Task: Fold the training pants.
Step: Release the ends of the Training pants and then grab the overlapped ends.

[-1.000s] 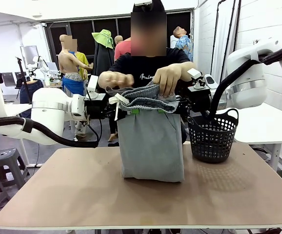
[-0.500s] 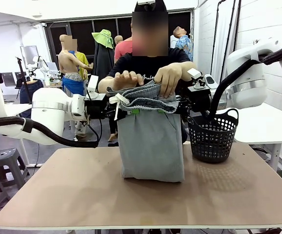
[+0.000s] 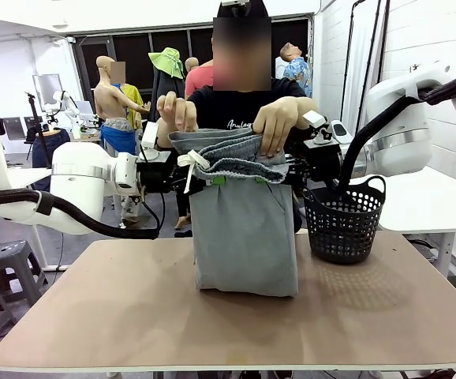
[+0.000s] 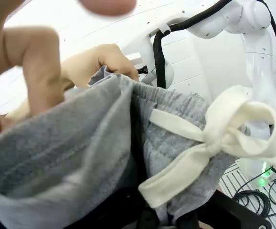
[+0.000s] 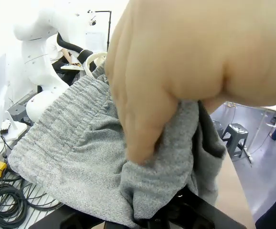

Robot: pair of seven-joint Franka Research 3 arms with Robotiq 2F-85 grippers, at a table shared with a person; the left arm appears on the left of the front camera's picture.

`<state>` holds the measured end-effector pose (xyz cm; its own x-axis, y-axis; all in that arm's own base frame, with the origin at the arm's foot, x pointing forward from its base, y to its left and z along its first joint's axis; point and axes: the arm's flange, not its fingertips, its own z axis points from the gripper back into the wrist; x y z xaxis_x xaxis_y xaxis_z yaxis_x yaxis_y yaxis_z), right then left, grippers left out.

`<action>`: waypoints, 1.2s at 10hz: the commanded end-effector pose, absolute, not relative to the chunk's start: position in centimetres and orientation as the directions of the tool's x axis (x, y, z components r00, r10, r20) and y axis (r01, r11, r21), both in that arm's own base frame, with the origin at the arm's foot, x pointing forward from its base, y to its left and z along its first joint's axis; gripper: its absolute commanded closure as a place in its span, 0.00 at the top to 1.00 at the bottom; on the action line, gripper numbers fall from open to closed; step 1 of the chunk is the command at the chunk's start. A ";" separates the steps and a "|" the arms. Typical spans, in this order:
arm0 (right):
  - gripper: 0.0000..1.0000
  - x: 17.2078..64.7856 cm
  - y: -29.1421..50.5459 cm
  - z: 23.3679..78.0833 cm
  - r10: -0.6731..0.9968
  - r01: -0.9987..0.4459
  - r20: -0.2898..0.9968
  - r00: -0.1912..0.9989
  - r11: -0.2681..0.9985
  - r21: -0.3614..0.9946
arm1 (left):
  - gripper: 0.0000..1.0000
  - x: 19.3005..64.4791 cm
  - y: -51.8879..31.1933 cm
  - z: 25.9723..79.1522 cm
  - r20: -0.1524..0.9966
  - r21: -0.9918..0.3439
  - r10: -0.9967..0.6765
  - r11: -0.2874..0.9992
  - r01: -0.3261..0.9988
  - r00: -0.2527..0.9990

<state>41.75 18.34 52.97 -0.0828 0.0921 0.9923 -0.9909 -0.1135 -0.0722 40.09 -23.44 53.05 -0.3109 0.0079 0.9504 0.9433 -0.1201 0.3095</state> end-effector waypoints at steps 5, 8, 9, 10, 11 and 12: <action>0.00 41.4 18.3 53.0 0.071 -0.990 0.993 -0.090 -0.115 -0.082 | 0.00 39.9 -23.4 53.3 0.946 0.323 0.020 -0.114 0.940 -0.323; 0.00 41.4 18.3 53.0 0.071 -0.990 0.993 -0.090 -0.115 -0.082 | 0.00 39.9 -23.4 53.3 0.946 0.323 0.020 -0.114 0.940 -0.323; 0.00 41.4 18.3 53.0 0.071 -0.990 0.993 -0.090 -0.115 -0.082 | 0.00 39.9 -23.4 53.3 0.946 0.323 0.020 -0.114 0.940 -0.323; 0.00 41.4 18.3 53.0 0.071 -0.990 0.993 -0.090 -0.115 -0.082 | 0.00 39.9 -23.4 53.3 0.946 0.323 0.020 -0.114 0.940 -0.323; 0.00 41.4 18.3 53.0 0.071 -0.990 0.993 -0.090 -0.115 -0.082 | 0.00 39.9 -23.4 53.3 0.946 0.323 0.020 -0.114 0.940 -0.323; 0.00 41.4 18.3 53.0 0.071 -0.990 0.993 -0.090 -0.115 -0.082 | 0.00 39.9 -23.4 53.3 0.946 0.323 0.020 -0.114 0.940 -0.323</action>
<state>41.75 18.34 52.97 -0.0828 0.0921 0.9923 -0.9909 -0.1135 -0.0722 40.09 -23.45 53.05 -0.3109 0.0079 0.9504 0.9433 -0.1203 0.3095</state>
